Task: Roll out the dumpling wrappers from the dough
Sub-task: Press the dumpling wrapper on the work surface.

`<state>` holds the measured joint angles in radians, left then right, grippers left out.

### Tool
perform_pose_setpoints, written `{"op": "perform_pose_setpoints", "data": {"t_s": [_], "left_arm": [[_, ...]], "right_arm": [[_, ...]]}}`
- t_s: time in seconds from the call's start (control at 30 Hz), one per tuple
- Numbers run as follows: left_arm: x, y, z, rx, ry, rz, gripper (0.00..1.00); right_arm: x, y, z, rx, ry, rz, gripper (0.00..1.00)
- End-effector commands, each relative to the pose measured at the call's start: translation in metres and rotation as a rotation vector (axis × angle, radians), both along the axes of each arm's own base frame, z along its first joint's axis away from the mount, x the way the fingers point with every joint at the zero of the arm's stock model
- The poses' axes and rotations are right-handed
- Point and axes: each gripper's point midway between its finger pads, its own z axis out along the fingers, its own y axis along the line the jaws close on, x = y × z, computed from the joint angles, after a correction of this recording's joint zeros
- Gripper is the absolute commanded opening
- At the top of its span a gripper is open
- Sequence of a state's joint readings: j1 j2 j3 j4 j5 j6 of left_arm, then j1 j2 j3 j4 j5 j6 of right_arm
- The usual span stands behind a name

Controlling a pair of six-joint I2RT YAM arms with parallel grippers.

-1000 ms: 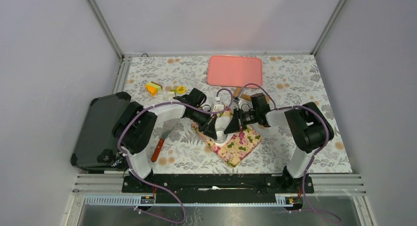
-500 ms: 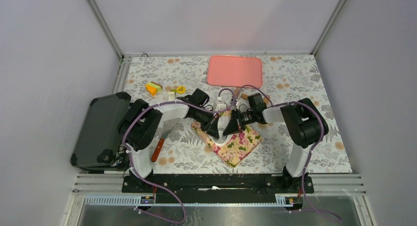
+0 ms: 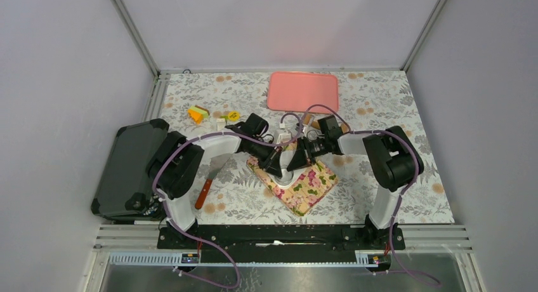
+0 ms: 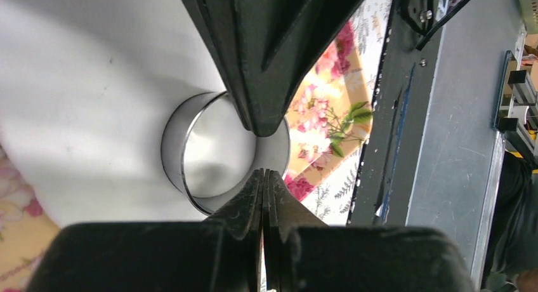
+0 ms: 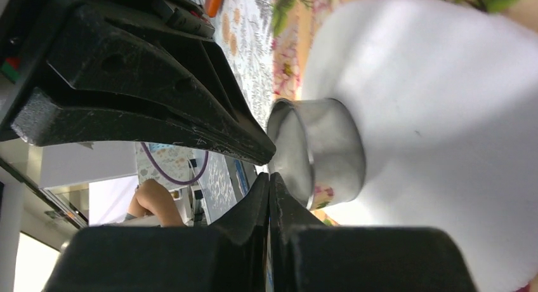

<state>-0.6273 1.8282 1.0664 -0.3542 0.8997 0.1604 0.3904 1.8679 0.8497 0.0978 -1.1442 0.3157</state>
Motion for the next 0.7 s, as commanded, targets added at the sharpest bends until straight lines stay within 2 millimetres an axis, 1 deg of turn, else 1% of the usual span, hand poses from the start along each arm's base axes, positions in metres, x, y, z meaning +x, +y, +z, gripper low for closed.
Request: {"op": "perform_pose_setpoints", "data": {"t_s": [0.0, 0.07, 0.13, 0.17, 0.2, 0.23, 0.27, 0.3, 0.33, 0.37, 0.47, 0.5, 0.53, 0.57, 0.6, 0.67], "left_arm": [[0.005, -0.007, 0.055, -0.143, -0.139, -0.037, 0.0], [0.004, -0.01, 0.073, -0.184, -0.168, -0.054, 0.0], [0.005, -0.009, 0.087, -0.204, -0.187, -0.061, 0.0], [0.008, -0.007, 0.093, -0.21, -0.194, -0.056, 0.02], [0.013, -0.003, 0.099, -0.213, -0.199, -0.041, 0.05], [0.022, 0.003, 0.104, -0.212, -0.203, -0.008, 0.1], [0.032, 0.011, 0.106, -0.207, -0.203, 0.033, 0.18], [0.045, 0.021, 0.108, -0.198, -0.209, 0.087, 0.26], [0.058, 0.032, 0.107, -0.179, -0.214, 0.145, 0.33], [0.073, 0.045, 0.103, -0.141, -0.221, 0.212, 0.38], [0.111, 0.08, 0.088, -0.033, -0.243, 0.394, 0.59], [0.124, 0.09, 0.081, 0.011, -0.248, 0.459, 0.62], [0.133, 0.097, 0.076, 0.043, -0.249, 0.502, 0.65], [0.14, 0.1, 0.071, 0.068, -0.25, 0.521, 0.66], [0.147, 0.101, 0.068, 0.088, -0.256, 0.529, 0.67], [0.158, 0.097, 0.06, 0.118, -0.249, 0.524, 0.67]], "right_arm": [[0.009, 0.011, 0.057, 0.124, -0.143, 0.061, 0.0], [0.009, 0.012, 0.067, 0.141, -0.159, 0.068, 0.0], [0.009, 0.012, 0.071, 0.143, -0.176, 0.067, 0.0], [0.01, 0.013, 0.073, 0.141, -0.186, 0.067, 0.0], [0.012, 0.013, 0.073, 0.127, -0.218, 0.07, 0.0], [0.014, 0.011, 0.071, 0.078, -0.241, 0.071, 0.0], [0.019, 0.01, 0.073, 0.042, -0.3, 0.086, 0.01], [0.02, 0.006, 0.074, 0.011, -0.36, 0.116, 0.09], [0.024, 0.003, 0.078, -0.02, -0.419, 0.133, 0.19], [0.028, -0.002, 0.079, -0.056, -0.486, 0.145, 0.32], [0.038, -0.017, 0.081, -0.157, -0.676, 0.162, 0.71], [0.04, -0.021, 0.083, -0.183, -0.73, 0.171, 0.81], [0.041, -0.025, 0.086, -0.211, -0.784, 0.184, 0.94], [0.041, -0.027, 0.087, -0.239, -0.829, 0.212, 0.99], [0.043, -0.027, 0.09, -0.271, -0.882, 0.241, 1.0], [0.035, -0.024, 0.093, -0.297, -0.977, 0.35, 1.0]]}}
